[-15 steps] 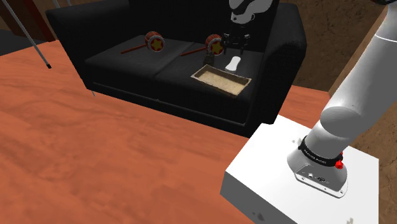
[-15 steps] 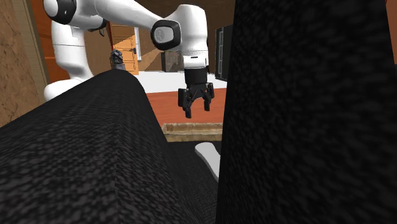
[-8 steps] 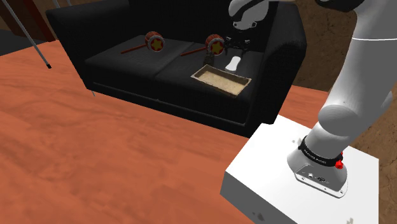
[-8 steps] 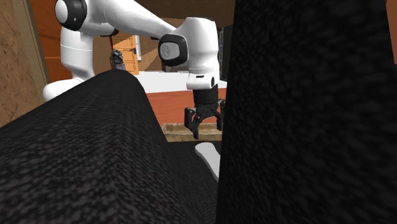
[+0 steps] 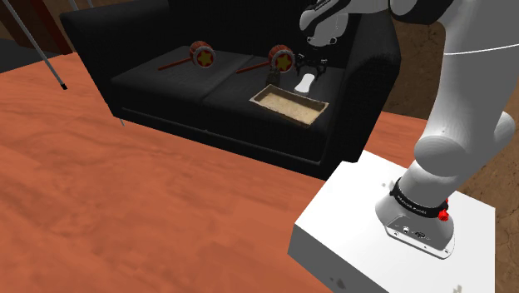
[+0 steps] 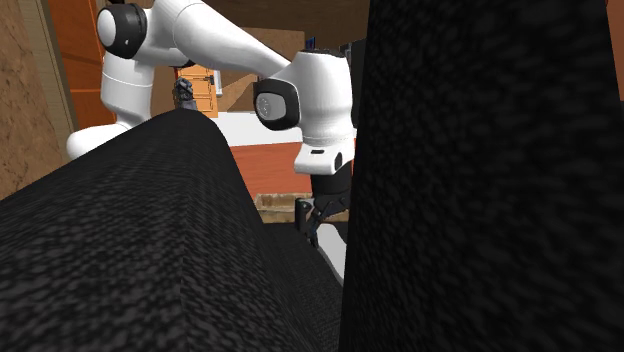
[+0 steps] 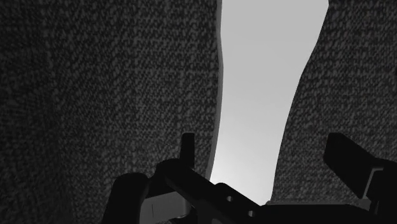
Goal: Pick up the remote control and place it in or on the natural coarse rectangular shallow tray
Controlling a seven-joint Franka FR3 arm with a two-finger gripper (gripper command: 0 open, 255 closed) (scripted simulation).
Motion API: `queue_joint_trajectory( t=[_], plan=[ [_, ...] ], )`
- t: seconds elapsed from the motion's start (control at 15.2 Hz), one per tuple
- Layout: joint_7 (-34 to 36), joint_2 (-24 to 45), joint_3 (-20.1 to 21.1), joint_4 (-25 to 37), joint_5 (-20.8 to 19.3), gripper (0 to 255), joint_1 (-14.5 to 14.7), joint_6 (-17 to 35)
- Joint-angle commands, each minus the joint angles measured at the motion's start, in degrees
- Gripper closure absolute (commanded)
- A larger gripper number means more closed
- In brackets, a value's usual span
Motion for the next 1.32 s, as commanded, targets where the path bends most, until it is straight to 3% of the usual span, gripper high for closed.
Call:
queue_joint_trajectory(
  t=[0.0,0.66,0.73,1.25],
  plan=[
    [-0.2,0.5,0.1,-0.8,0.3,0,0.0,1.4],
    [-0.4,1.6,0.3,-1.3,0.7,0,-0.1,2.8],
    [-0.4,1.6,0.3,-1.3,0.7,255,-0.1,2.8],
    [-0.4,1.6,0.3,-1.2,0.7,255,-0.1,2.8]
  ],
)
